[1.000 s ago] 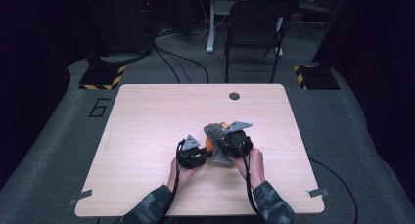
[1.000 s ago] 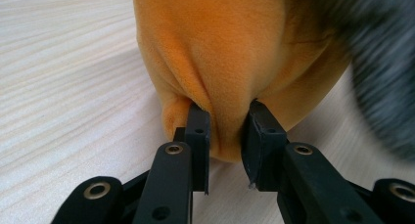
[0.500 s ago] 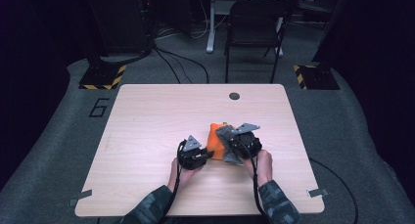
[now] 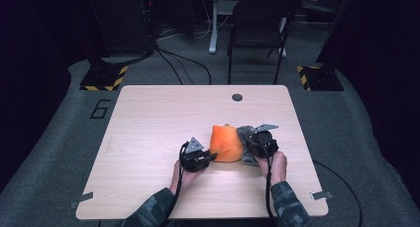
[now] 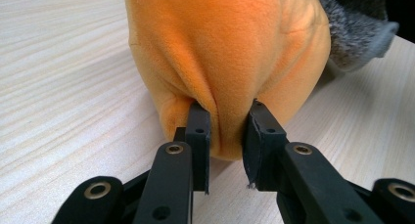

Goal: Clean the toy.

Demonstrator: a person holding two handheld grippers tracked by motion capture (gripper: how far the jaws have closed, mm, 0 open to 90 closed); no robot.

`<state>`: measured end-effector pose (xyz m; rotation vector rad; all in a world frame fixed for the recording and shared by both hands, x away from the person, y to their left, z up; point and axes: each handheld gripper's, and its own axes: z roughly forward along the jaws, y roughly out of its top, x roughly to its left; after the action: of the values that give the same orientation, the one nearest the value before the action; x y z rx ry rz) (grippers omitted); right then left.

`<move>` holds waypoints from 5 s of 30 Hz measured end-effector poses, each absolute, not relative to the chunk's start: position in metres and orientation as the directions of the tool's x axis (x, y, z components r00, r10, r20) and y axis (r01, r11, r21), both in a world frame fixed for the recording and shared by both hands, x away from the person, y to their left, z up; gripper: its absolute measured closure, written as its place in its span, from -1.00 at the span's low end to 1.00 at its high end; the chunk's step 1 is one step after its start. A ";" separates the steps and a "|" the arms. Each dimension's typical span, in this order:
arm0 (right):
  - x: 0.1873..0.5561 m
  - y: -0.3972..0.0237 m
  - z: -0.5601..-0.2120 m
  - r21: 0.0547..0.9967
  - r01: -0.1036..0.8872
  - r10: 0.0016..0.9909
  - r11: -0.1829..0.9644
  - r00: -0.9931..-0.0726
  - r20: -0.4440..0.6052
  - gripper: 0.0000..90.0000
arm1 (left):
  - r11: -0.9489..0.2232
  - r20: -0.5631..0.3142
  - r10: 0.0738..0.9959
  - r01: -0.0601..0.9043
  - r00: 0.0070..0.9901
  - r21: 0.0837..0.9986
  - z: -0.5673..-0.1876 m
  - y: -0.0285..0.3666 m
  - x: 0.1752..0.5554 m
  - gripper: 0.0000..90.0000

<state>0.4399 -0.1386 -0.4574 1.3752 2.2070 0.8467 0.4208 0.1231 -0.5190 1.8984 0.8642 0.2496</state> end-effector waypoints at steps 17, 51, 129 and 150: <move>0.463 -0.158 -0.480 0.589 0.760 0.928 0.275 -0.369 0.043 0.66 | -0.250 -0.195 0.652 0.450 0.733 0.857 -0.520 0.123 0.423 0.64; 0.424 -0.102 -0.432 0.725 0.557 0.822 0.406 -0.569 -0.023 0.65 | -0.262 -0.183 0.652 0.445 0.736 0.856 -0.519 0.121 0.423 0.64; 0.432 -0.160 -0.476 0.576 0.724 0.855 0.379 -0.513 0.083 0.66 | -0.250 -0.208 0.639 0.456 0.740 0.854 -0.521 0.122 0.429 0.70; 0.401 -0.109 -0.445 0.633 0.576 0.704 0.517 -0.707 0.069 0.65 | -0.246 -0.207 0.637 0.450 0.742 0.858 -0.520 0.122 0.429 0.69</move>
<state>0.4010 -0.1094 -0.4451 1.0940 2.5601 0.9575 0.4295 0.1223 -0.5201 1.8903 0.8366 0.2224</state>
